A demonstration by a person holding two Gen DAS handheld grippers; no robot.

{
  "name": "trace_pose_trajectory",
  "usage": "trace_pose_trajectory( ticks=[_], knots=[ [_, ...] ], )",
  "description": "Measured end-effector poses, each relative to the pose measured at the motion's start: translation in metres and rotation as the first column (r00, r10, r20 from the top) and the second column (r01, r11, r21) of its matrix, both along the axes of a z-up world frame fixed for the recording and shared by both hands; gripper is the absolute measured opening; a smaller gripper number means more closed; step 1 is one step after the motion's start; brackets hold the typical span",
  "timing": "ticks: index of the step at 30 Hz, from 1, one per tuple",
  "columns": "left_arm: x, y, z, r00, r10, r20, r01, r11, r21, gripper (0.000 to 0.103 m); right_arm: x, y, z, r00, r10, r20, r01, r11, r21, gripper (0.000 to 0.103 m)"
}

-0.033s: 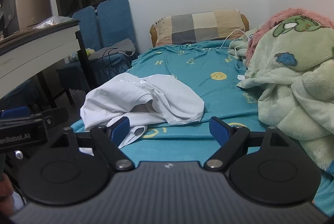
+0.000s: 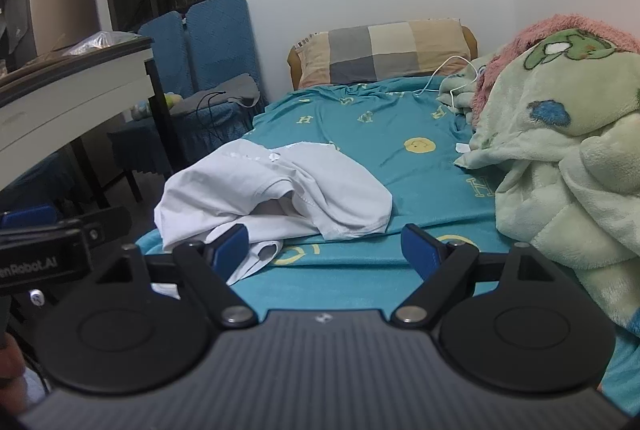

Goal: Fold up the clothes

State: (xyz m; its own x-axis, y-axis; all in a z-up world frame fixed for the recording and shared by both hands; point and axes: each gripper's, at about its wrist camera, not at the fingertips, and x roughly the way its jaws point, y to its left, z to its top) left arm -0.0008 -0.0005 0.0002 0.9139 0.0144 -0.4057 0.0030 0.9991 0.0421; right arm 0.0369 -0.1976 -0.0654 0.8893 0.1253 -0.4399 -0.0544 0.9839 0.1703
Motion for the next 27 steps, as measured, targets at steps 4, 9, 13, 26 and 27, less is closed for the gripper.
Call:
trace_pose_trajectory(
  ticks=[4, 9, 13, 26, 27],
  knots=[
    [-0.0028, -0.0015, 0.0006, 1.000, -0.003, 0.002, 0.003, 1.000, 0.005, 0.103, -0.0007, 0.0013, 0.0019, 1.000, 0.001, 0.002, -0.001, 1.000, -0.002, 0.085],
    [-0.0021, -0.0025, -0.0009, 1.000, -0.009, -0.004, 0.009, 1.000, 0.005, 0.103, 0.0018, 0.0017, -0.0012, 1.000, -0.003, 0.011, 0.003, 1.000, 0.005, 0.085],
    [-0.0006, 0.0047, -0.0041, 1.000, -0.005, -0.003, 0.005, 1.000, -0.017, 0.103, -0.0012, 0.0008, 0.0004, 1.000, -0.002, 0.019, 0.002, 1.000, 0.010, 0.085],
    [-0.0015, 0.0025, -0.0052, 1.000, -0.005, -0.008, 0.005, 1.000, -0.005, 0.103, -0.0020, -0.0002, 0.0022, 1.000, -0.007, 0.020, 0.007, 1.000, 0.020, 0.085],
    [-0.0012, 0.0025, -0.0054, 1.000, -0.005, -0.010, 0.004, 1.000, -0.005, 0.103, -0.0020, -0.0002, 0.0023, 1.000, -0.007, 0.020, 0.006, 1.000, 0.020, 0.085]
  ],
)
